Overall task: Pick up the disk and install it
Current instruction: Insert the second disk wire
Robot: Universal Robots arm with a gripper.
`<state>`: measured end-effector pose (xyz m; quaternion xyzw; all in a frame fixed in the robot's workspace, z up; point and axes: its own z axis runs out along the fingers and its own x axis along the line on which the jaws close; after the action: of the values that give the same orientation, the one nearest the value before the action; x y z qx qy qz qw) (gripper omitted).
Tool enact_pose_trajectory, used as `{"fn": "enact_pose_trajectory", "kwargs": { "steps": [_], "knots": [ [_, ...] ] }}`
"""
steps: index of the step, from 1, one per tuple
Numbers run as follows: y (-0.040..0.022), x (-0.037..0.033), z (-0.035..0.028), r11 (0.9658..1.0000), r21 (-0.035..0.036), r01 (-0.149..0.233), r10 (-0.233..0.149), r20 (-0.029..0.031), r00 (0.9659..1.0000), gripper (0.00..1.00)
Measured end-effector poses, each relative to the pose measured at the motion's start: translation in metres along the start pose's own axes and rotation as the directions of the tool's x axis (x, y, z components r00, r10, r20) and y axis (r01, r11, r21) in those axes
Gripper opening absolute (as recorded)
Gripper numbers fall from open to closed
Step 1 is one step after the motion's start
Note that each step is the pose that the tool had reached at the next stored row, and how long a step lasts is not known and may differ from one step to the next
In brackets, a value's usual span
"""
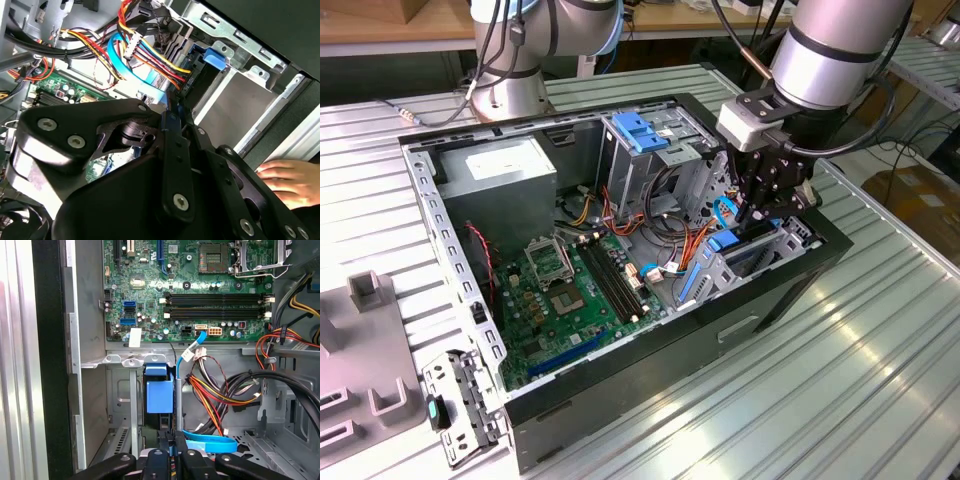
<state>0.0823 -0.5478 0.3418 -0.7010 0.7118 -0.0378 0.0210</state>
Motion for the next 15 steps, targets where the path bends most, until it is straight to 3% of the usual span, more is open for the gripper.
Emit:
{"fn": "enact_pose_trajectory", "kwargs": {
  "steps": [2,4,7,13,15],
  "knots": [
    [0.0,0.0,-0.0002,1.0,0.0,0.0,0.0,-0.0001,1.0,0.24],
    [-0.0003,0.0001,-0.0035,1.0,0.0,0.0,0.0,-0.0002,1.0,0.24],
    [-0.0014,0.0002,-0.0161,1.0,0.0,0.0,0.0,-0.0007,1.0,0.24],
    [-0.0015,0.0002,-0.0175,1.0,0.0,0.0,0.0,-0.0008,1.0,0.22],
    [-0.0015,0.0002,-0.0176,1.0,0.0,0.0,0.0,-0.0007,1.0,0.11]
  ]
}}
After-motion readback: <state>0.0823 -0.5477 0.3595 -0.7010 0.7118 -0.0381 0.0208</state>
